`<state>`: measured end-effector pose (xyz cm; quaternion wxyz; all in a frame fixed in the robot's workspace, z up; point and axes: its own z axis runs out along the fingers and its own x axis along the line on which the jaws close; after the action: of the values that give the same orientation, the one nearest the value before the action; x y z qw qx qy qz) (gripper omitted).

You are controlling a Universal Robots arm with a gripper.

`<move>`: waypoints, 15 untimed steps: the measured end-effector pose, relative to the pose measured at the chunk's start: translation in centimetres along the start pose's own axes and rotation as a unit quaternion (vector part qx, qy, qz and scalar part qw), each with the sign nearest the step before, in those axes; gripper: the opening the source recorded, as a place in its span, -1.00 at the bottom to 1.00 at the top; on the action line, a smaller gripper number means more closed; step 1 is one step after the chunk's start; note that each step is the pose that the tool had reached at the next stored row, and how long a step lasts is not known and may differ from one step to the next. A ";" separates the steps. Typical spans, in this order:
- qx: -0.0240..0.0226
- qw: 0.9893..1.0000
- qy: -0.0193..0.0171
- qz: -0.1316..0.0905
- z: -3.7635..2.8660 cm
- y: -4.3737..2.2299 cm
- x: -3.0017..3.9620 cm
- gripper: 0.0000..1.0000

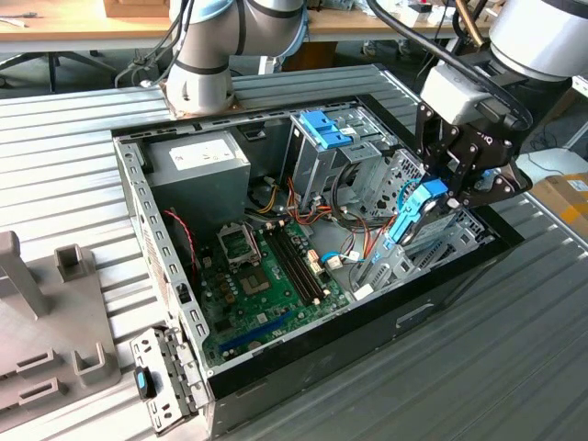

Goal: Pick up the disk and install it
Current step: 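Insert the disk into the insertion slot, then insert the first disk wire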

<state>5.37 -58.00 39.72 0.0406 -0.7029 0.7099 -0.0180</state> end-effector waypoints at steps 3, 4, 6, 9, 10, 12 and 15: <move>0.000 1.000 0.000 0.000 0.02 0.00 0.00 -0.26; 0.000 1.000 0.000 0.000 0.02 0.00 0.00 -0.26; 0.000 1.000 0.000 0.000 0.03 0.00 0.00 0.01; 0.000 1.000 0.000 0.000 0.05 0.00 0.00 0.01; 0.000 1.000 0.000 0.000 0.06 0.01 0.00 0.01; 0.000 1.000 0.000 0.000 0.08 0.01 0.00 0.01; 0.000 1.000 0.000 0.000 0.11 0.01 0.01 0.01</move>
<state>5.37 -58.00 39.61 0.0406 -0.7029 0.7099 -0.0180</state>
